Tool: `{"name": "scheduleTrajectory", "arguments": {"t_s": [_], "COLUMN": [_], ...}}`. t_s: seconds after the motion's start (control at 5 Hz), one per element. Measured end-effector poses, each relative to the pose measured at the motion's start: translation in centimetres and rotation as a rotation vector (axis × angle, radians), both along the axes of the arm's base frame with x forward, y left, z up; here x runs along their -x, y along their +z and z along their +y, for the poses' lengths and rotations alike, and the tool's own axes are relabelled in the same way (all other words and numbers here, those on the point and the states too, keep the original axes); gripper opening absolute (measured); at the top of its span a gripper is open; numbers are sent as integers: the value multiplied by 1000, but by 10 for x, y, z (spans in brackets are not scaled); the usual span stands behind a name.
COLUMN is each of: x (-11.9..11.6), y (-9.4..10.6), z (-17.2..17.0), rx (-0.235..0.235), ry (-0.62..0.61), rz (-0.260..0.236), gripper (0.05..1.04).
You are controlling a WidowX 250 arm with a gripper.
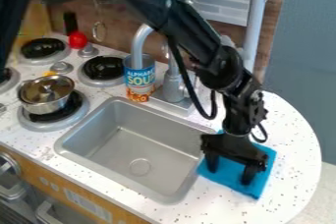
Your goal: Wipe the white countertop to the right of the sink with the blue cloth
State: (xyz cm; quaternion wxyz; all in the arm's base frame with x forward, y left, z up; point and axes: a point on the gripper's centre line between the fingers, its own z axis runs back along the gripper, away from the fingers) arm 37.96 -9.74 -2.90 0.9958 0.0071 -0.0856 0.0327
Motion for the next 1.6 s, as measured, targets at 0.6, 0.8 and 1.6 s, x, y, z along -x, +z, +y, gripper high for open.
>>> {"name": "scheduleTrajectory", "arguments": {"t_s": [0.6,0.8,1.6], "x": [50,45,-63], "y": [-4,-4,0], "z": [-28,-32,-11], "rx": [21,14,7], "ry": [-111,-122,93], "rz": [70,68,-35], "gripper": [1002,1001,1001]}}
